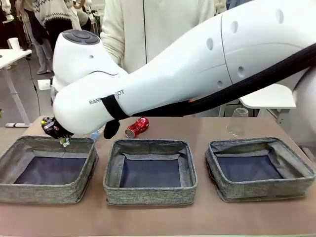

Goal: Sort the waste into the appropriate baskets.
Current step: Place the picked waste into the Fabric basket indicated by the person.

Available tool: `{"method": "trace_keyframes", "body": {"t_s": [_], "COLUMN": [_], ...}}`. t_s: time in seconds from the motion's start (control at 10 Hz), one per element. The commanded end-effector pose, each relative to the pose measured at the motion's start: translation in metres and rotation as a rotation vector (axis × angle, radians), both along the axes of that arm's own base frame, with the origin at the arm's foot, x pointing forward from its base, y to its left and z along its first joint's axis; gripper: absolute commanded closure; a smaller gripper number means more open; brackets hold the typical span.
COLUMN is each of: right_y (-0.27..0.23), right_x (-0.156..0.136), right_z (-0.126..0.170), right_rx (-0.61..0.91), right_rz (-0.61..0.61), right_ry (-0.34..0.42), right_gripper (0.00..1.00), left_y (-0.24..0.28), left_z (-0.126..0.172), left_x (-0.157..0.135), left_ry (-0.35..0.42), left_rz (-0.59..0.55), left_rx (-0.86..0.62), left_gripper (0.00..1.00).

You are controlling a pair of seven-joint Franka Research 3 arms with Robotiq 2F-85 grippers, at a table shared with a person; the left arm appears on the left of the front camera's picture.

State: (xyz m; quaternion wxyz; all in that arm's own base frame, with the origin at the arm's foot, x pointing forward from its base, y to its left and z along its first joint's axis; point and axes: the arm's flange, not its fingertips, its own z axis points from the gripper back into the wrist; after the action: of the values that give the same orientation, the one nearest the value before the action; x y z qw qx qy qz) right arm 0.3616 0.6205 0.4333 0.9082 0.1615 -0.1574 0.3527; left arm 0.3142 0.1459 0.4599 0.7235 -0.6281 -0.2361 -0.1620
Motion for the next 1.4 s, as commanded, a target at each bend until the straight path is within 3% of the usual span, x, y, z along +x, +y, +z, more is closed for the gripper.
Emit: {"method": "trace_keyframes", "body": {"t_s": [0.0, 0.2, 0.3, 0.4, 0.5, 0.6, 0.7, 1.3], "right_y": [-0.0061, -0.0078, -0.0091, -0.0095, -0.0091, -0.0087, -0.0093, -0.0111], "right_x": [-0.0066, -0.0073, -0.0064, -0.0067, -0.0066, -0.0070, -0.0069, -0.0043], "right_z": [-0.0034, -0.0018, -0.0020, -0.0028, -0.0038, -0.0041, -0.0042, -0.0060], "right_rx": [-0.020, -0.014, 0.000, 0.007, 0.012, 0.011, 0.014, -0.005], "right_rz": [0.049, 0.045, 0.022, 0.033, 0.032, 0.033, 0.031, 0.012], "right_ry": [0.059, 0.057, 0.054, 0.060, 0.064, 0.064, 0.063, 0.093], "right_gripper": [0.90, 0.90, 0.30, 0.30, 0.00, 0.27, 0.00, 0.00], "left_y": [-0.0008, -0.0008, -0.0008, -0.0008, -0.0008, -0.0008, -0.0008, -0.0008], "left_z": [0.0024, 0.0024, 0.0024, 0.0024, 0.0024, 0.0024, 0.0024, 0.0024], "left_x": [0.0002, 0.0002, 0.0002, 0.0002, 0.0002, 0.0002, 0.0002, 0.0002], "left_ry": [-0.022, -0.022, -0.022, -0.022, -0.022, -0.022, -0.022, -0.022], "left_rz": [0.000, 0.000, 0.000, 0.000, 0.000, 0.000, 0.000, 0.000], "left_rx": [-0.018, -0.018, -0.018, -0.018, -0.018, -0.018, -0.018, -0.018], "left_gripper": [0.00, 0.00, 0.00, 0.00, 0.00, 0.00, 0.00, 0.00]}}
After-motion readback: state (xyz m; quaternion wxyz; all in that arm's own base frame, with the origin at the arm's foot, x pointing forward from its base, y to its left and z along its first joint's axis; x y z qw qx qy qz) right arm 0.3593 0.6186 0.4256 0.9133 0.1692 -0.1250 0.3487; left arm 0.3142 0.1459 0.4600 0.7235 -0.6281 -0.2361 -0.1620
